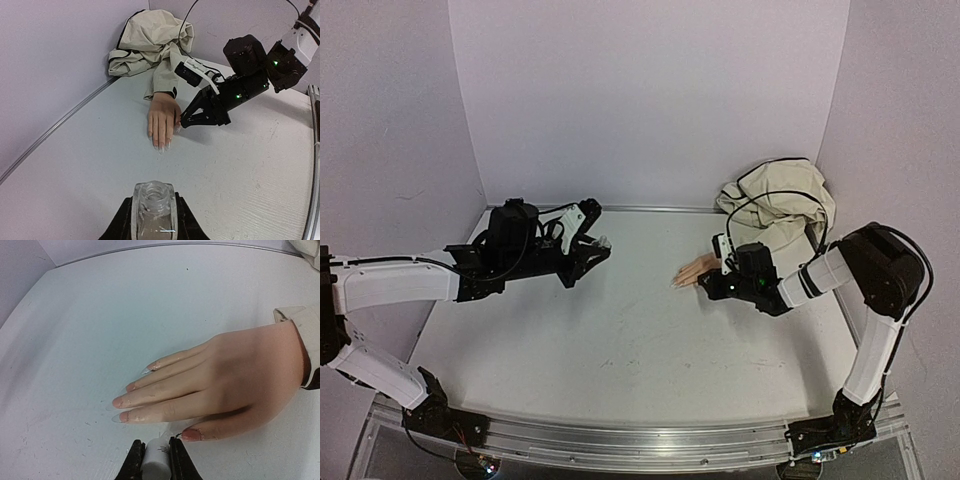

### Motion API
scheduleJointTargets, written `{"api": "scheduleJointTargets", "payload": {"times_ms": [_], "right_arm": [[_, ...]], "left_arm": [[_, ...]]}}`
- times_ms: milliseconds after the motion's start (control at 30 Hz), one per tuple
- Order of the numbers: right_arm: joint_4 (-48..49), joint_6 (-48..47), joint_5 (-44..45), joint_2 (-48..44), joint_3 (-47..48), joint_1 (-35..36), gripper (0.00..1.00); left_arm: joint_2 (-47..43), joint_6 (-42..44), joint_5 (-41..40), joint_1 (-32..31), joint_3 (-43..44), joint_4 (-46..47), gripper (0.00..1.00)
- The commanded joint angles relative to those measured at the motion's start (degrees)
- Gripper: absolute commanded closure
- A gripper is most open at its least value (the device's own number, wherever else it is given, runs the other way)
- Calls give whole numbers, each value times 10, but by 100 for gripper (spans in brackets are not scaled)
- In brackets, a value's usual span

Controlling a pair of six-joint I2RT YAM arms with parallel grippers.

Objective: Paint the nails

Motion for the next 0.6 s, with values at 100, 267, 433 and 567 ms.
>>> {"api": "scheduleJointTargets", "payload": {"times_ms": [100, 267, 433, 567], "right_arm": [[31, -4, 67, -55, -27, 2, 100], [17, -1, 91, -51, -21, 3, 100], [15, -2, 86, -42, -13, 2, 100], [15, -3, 76, -33, -7, 2, 100]], "left_arm": [[-28, 5, 5, -2, 15, 33, 100], [-29, 6, 5, -2, 15, 33, 100], [-27, 6, 5, -2, 16, 33, 100], [-26, 6, 5, -2, 16, 33, 100]]}}
